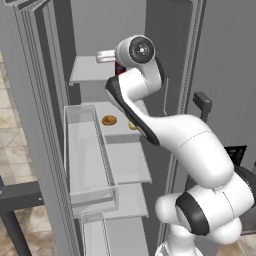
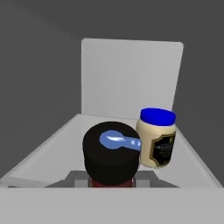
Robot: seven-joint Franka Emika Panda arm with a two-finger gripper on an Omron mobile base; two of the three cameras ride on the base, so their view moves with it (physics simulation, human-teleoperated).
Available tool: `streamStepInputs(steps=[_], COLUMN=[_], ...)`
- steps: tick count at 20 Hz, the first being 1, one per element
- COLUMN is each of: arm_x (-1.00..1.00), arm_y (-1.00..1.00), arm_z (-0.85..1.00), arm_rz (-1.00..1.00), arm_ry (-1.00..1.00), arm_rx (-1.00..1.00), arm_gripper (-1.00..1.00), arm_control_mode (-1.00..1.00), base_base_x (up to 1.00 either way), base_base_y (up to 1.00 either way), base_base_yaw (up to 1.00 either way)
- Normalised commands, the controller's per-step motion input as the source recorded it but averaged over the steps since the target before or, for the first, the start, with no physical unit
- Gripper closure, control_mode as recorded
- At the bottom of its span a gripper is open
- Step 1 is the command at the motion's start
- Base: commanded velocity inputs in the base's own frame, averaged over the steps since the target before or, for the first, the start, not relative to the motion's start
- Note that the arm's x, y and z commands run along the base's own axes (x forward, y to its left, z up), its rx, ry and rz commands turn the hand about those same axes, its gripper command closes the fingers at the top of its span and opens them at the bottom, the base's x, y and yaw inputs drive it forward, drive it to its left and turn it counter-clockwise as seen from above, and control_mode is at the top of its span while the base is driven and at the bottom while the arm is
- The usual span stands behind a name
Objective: Place the mayonnaise and condiment bottle from the counter to the top shelf of the fridge. If the existing items in the fridge are on the top shelf, move them to other shelves.
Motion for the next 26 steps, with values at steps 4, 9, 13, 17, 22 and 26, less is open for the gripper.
streamStepInputs(steps=[4,9,13,17,22,26], arm_x=[0.38,0.4,0.41,0.45,0.27,0.2], arm_y=[0.03,0.11,0.04,0.0,0.0,0.0], arm_z=[-0.01,0.03,-0.01,-0.01,-0.2,-0.02], arm_rz=[0.0,0.0,0.0,0.0,0.0,0.0], arm_ry=[0.0,0.05,0.02,0.01,0.0,0.0], arm_rx=[0.0,0.0,0.0,0.0,-0.01,-0.04], arm_gripper=[1.0,1.0,1.0,1.0,1.0,-1.0], arm_control_mode=[-1.0,-1.0,-1.0,-1.0,-1.0,-1.0], base_base_x=[0.0,0.0,0.0,0.0,0.0,0.0], base_base_y=[0.0,0.0,0.0,0.0,0.0,0.0], base_base_yaw=[0.0,0.0,0.0,0.0,0.0,0.0])
